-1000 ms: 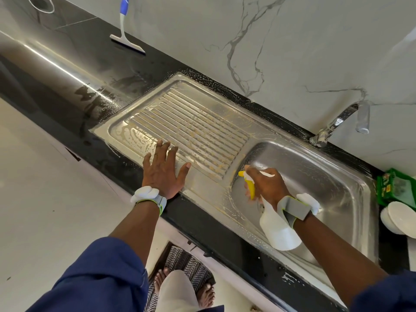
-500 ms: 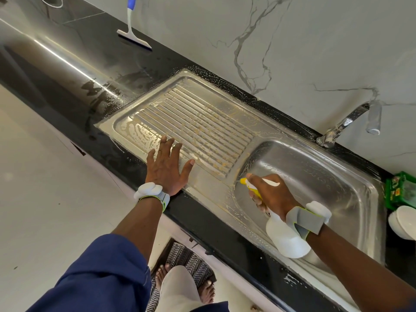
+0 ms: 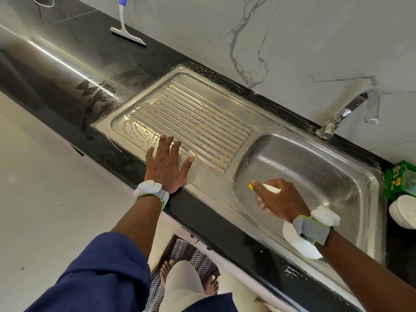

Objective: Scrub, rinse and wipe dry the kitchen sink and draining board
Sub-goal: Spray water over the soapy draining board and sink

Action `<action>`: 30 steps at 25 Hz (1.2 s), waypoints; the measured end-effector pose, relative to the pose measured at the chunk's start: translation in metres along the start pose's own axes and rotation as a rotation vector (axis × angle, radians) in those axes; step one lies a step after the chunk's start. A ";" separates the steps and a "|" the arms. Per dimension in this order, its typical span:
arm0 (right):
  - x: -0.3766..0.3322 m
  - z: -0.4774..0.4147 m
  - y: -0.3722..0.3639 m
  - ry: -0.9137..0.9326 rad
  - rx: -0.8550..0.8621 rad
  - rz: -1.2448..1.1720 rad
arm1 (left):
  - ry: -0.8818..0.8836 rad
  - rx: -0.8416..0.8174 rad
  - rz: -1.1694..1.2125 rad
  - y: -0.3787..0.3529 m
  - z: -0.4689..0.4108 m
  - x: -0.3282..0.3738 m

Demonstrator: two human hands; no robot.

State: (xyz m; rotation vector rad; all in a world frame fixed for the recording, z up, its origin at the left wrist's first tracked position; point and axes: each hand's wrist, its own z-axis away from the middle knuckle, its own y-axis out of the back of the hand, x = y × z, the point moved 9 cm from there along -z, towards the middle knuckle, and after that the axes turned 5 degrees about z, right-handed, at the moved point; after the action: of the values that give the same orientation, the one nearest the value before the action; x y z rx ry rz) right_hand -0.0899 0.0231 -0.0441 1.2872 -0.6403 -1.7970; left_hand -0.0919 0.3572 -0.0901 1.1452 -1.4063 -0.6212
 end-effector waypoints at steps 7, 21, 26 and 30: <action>-0.024 -0.028 0.008 -0.128 0.090 -0.283 | -0.001 -0.016 0.001 0.000 -0.001 0.001; -0.011 -0.101 0.034 -0.345 0.305 -0.869 | -0.014 0.017 -0.009 -0.001 -0.004 0.000; -0.010 -0.105 0.050 -0.404 0.507 -1.168 | -0.017 0.031 -0.022 -0.003 -0.004 -0.001; -0.030 -0.117 0.041 -0.325 0.328 -1.316 | -0.019 0.030 -0.019 -0.001 -0.004 0.000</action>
State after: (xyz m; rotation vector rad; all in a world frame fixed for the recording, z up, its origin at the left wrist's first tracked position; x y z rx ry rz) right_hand 0.0372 0.0328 -0.0372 1.8603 -0.2008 -3.0928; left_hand -0.0881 0.3580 -0.0908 1.1803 -1.4264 -0.6278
